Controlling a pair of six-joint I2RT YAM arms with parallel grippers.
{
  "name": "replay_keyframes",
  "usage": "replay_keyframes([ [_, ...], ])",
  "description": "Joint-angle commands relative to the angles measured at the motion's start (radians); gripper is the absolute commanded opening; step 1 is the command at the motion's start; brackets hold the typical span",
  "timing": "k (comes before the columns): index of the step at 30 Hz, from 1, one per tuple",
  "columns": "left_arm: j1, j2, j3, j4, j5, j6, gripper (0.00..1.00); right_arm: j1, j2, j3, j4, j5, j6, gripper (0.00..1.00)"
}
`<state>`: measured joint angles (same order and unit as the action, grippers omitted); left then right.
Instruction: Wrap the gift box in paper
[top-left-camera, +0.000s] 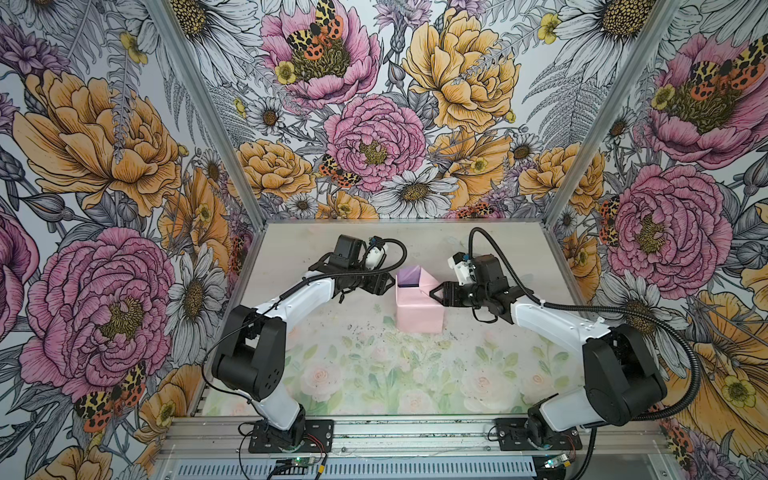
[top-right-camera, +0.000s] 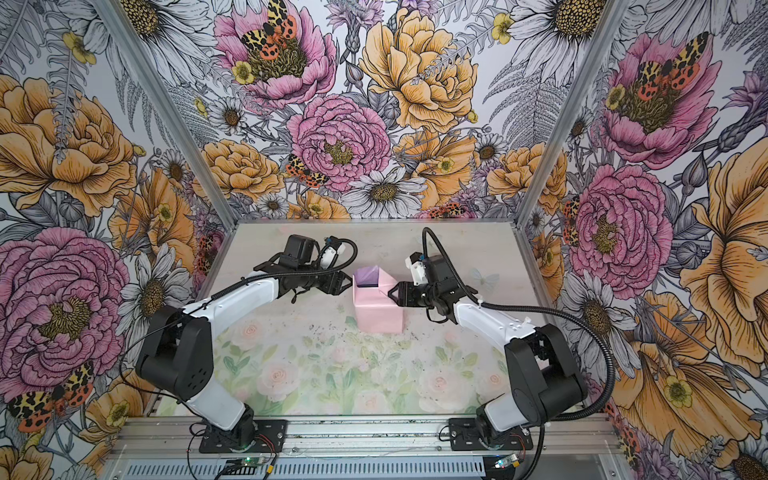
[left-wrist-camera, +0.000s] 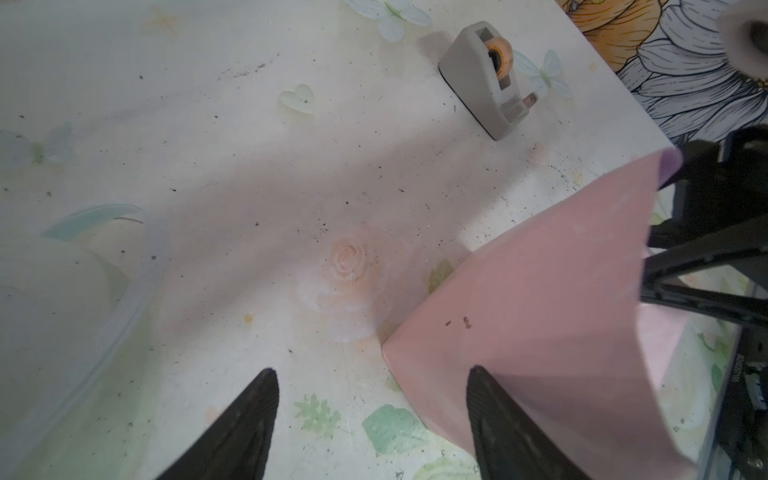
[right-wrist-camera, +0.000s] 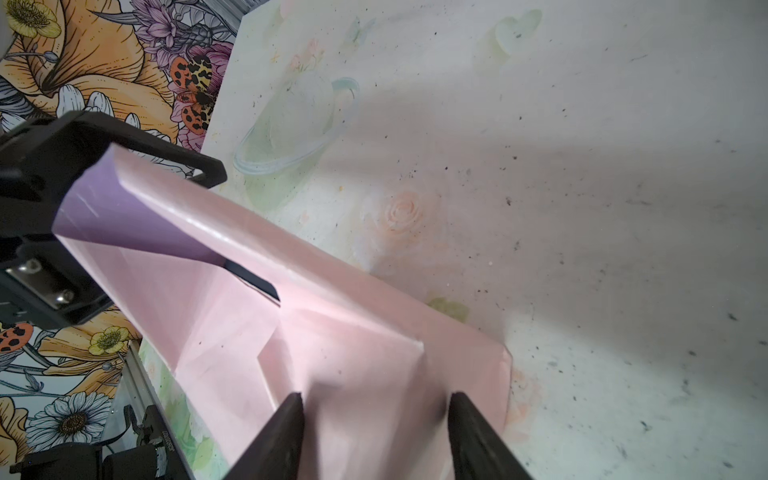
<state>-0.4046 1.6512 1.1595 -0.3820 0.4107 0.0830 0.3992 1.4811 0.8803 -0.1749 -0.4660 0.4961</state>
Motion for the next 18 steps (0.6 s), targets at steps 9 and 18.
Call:
replay_keyframes([
  [9, -0.057, 0.027, 0.029, 0.053, 0.047, -0.002, 0.73, 0.012, 0.022, -0.031, -0.068, 0.052, -0.028, 0.57],
  [18, -0.082, 0.070, 0.042, 0.027, 0.043, 0.048, 0.71, 0.013, 0.010, -0.031, -0.068, 0.042, -0.030, 0.57],
])
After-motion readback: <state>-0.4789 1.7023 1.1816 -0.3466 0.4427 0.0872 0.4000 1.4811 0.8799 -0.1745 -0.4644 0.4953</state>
